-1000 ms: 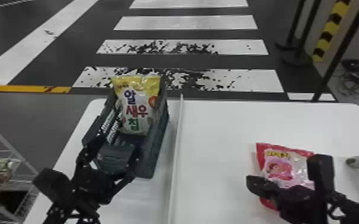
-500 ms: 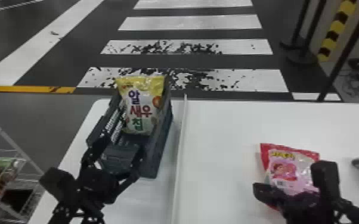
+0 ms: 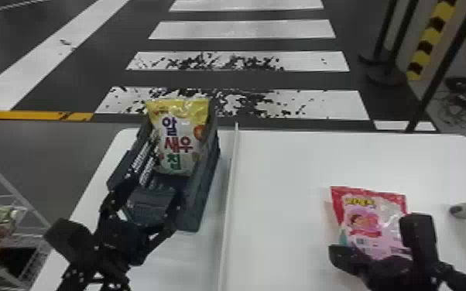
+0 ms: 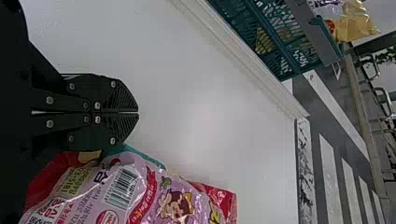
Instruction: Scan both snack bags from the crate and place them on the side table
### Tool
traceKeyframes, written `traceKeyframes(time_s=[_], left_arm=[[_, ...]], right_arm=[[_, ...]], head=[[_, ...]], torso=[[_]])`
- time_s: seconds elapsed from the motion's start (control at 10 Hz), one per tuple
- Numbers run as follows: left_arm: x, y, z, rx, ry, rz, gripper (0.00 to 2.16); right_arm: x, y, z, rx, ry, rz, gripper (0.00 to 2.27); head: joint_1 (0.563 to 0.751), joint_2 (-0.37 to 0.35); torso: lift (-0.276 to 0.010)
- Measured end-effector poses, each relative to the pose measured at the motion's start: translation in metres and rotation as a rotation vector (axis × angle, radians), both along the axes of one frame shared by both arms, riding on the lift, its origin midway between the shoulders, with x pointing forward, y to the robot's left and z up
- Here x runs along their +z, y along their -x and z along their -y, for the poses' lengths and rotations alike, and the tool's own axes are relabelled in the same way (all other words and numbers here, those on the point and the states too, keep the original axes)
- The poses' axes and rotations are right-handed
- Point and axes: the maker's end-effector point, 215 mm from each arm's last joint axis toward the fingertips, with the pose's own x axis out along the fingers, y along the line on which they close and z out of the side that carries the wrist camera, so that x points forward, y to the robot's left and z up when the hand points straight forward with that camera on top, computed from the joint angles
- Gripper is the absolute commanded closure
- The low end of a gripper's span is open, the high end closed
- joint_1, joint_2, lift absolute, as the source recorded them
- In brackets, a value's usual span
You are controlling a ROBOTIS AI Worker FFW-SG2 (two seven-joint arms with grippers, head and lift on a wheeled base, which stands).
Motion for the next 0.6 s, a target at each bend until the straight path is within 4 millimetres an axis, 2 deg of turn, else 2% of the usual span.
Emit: traceKeyframes(time_s=[0.3, 0.4, 0.5, 0.6], left_arm=[[0.000, 0.000, 0.000, 0.000, 0.000, 0.000, 0.07], [0.000, 0.000, 0.000, 0.000, 0.000, -0.001, 0.07], [0.000, 0.000, 0.000, 0.000, 0.000, -0.001, 0.07], [0.000, 0.000, 0.000, 0.000, 0.001, -0.001, 0.07]], right_arm=[[0.003, 0.003, -0.003, 0.005, -0.019, -0.001, 2.26], [0.011, 0.003, -0.012, 0.014, -0.053, 0.003, 2.25], [0.027, 0.002, -0.025, 0.021, -0.120, 0.009, 2.20], [0.049, -0.002, -0.033, 0.015, -0.191, 0.010, 1.83]], head=[[0.695, 0.089], [0.695, 0.095], [0.695, 0.113], [0.695, 0.128]], torso=[[-0.095], [-0.095], [-0.095], [-0.095]])
